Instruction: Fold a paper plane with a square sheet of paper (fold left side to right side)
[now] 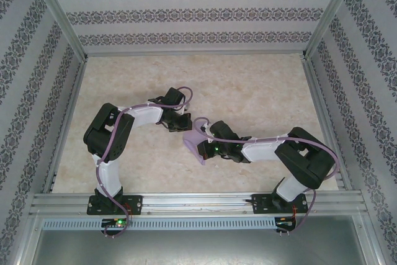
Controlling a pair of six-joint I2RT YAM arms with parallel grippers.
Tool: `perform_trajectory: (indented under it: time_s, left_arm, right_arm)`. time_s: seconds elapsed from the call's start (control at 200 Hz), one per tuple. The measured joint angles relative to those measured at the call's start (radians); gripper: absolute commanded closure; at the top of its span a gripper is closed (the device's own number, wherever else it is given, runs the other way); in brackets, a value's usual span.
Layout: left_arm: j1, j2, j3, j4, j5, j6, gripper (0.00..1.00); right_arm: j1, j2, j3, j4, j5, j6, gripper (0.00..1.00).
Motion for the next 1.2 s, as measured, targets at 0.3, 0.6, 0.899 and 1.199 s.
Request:
perform_trajectory:
  time_s: [0.3, 0.6, 0.899, 1.199]
  left_arm:
    - [0.000, -0.001, -0.002, 0.001, 0.000, 0.000, 0.94]
    - [0.000, -0.001, -0.004, 0.005, 0.000, 0.000, 0.94]
    - [0.000, -0.002, -0.004, 0.005, 0.000, 0.000, 0.94]
    - [0.000, -0.002, -0.004, 0.005, 0.000, 0.000, 0.94]
  right_arm:
    - [-0.008, 0.019, 0.019, -0.010, 0.000, 0.000, 1.00]
    - [-0.008, 0.029, 0.035, -0.018, 0.000, -0.001, 1.00]
    - [-0.021, 0.037, 0.037, -0.033, 0.000, -0.001, 1.00]
    - [-0.021, 0.042, 0.043, -0.035, -0.003, -0.001, 1.00]
